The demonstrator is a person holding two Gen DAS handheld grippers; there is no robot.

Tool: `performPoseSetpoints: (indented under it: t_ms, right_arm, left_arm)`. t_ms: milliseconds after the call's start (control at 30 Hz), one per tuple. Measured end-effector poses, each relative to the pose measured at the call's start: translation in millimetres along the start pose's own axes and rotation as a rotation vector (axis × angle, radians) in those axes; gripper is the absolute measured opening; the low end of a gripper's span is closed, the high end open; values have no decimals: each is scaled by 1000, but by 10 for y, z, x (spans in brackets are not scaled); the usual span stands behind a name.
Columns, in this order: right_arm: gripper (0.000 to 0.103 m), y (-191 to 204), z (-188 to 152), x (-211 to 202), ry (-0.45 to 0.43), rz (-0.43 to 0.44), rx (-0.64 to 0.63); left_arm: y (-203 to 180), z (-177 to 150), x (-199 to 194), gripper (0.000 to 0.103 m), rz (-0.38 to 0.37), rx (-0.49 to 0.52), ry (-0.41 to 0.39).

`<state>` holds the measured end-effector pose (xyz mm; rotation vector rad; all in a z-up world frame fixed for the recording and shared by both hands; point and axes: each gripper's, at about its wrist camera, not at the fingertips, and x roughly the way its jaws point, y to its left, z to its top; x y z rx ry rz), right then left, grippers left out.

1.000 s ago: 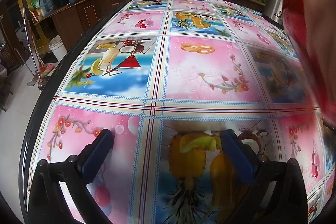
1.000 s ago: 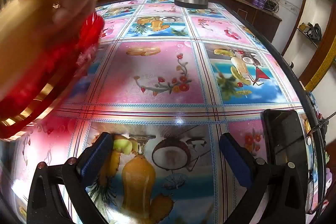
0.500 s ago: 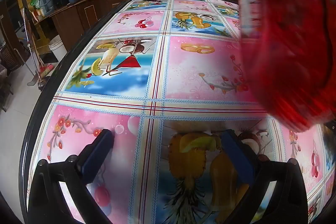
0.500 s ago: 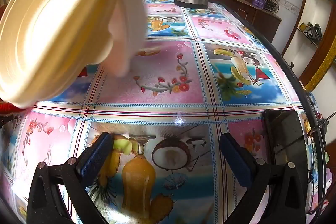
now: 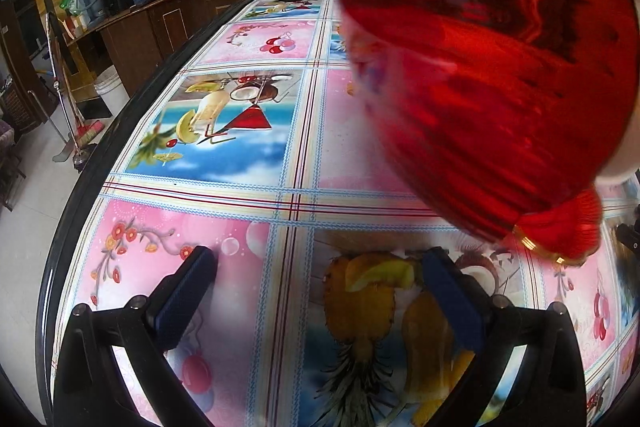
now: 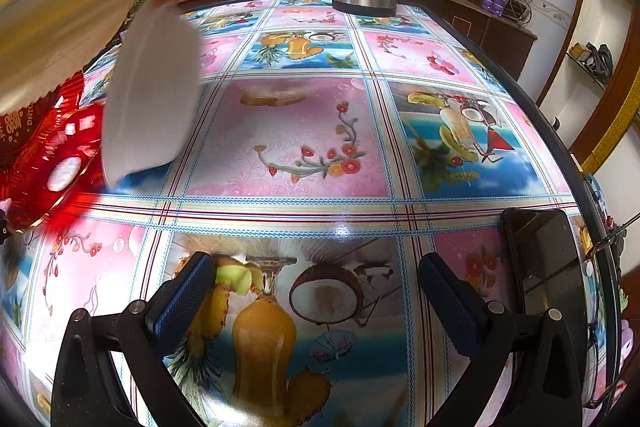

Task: Organize plates and bowls

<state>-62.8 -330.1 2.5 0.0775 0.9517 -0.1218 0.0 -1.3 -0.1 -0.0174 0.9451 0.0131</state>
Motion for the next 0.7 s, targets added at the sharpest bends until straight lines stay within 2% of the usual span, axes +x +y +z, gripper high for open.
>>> performPoseSetpoints:
  t_ms: [700]
  right_arm:
    - [102, 0, -7, 8, 0, 1, 0]
  left_arm:
    - [27, -9, -13, 103, 0, 0, 1]
